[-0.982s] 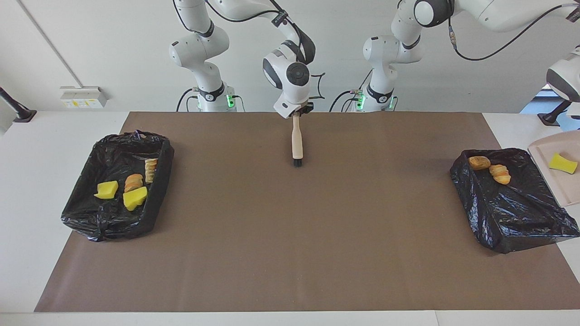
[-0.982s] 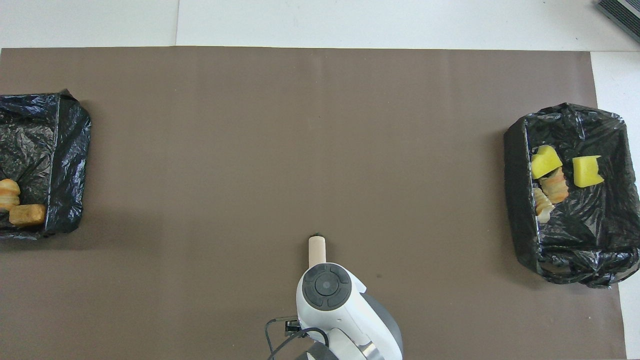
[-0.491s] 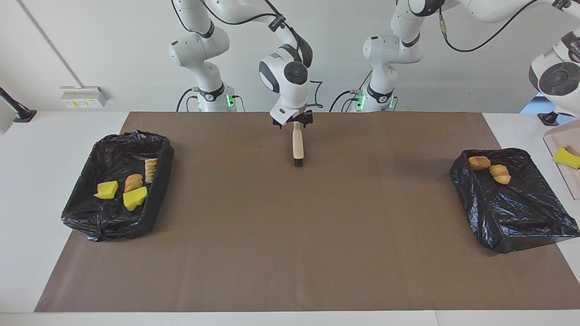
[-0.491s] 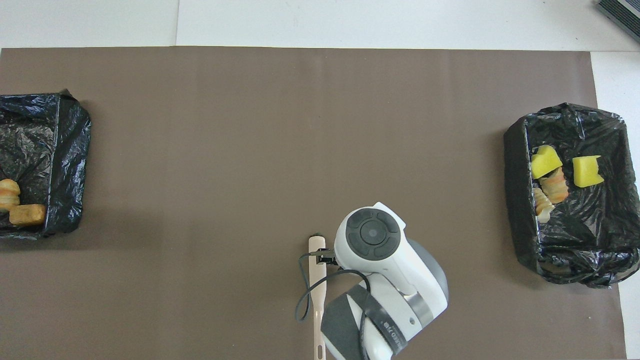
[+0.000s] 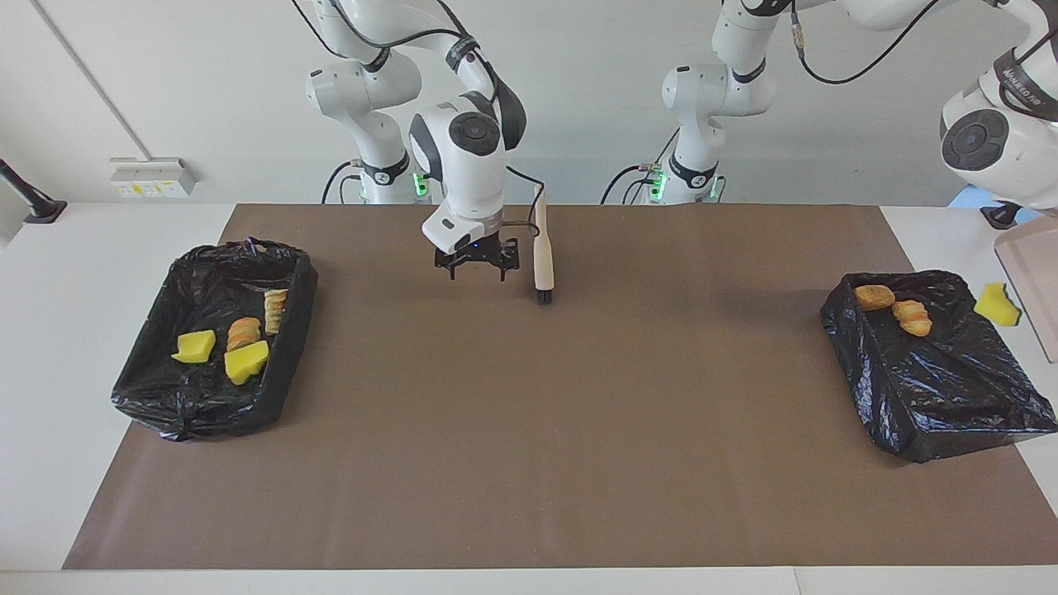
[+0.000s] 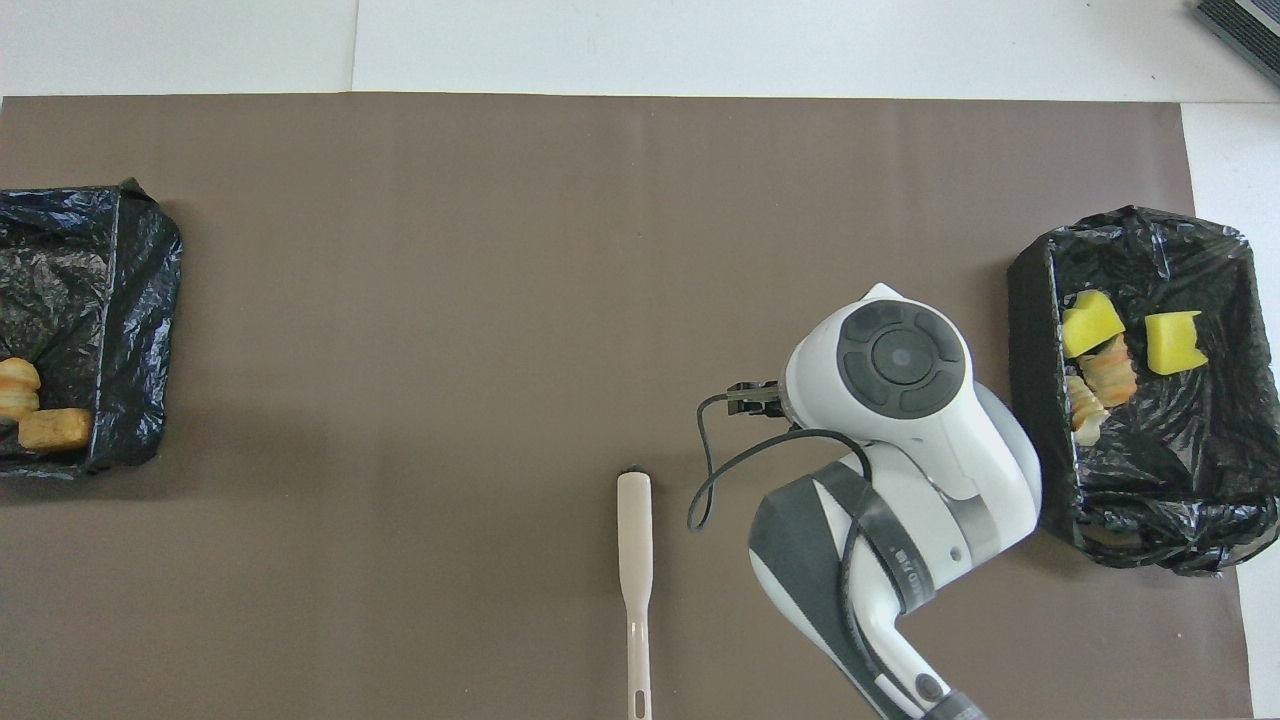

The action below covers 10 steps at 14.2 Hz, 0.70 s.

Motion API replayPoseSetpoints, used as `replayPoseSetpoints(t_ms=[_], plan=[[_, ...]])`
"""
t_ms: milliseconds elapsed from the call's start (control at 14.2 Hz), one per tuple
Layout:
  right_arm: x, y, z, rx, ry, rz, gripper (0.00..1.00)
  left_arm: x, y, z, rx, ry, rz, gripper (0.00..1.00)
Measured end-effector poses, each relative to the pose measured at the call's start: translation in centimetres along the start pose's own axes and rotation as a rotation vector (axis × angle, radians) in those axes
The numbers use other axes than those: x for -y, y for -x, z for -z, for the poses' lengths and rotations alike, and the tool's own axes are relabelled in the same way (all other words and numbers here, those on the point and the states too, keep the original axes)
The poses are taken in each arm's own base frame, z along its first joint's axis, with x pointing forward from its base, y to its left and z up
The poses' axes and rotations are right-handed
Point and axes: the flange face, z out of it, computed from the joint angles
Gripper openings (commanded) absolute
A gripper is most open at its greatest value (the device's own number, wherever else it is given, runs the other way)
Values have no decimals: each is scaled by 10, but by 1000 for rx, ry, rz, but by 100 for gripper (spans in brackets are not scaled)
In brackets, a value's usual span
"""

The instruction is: Sweep and dump trash in bin

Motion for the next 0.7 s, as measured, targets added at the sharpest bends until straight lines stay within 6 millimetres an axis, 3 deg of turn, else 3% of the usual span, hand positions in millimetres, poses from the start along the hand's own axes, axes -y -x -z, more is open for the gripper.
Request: replayPoseSetpoints(t_ms=[281,491,702], plan=[[-59,-32,41,-19,33,18,100,-13,5,16,-181,79,153,0],[-126,-48,81,-44,47,47,100,-5,-15,56,-354,162,316,0],[-191,-38,121,-53,50,50,100,12,-47,114,-540,231,438,0]])
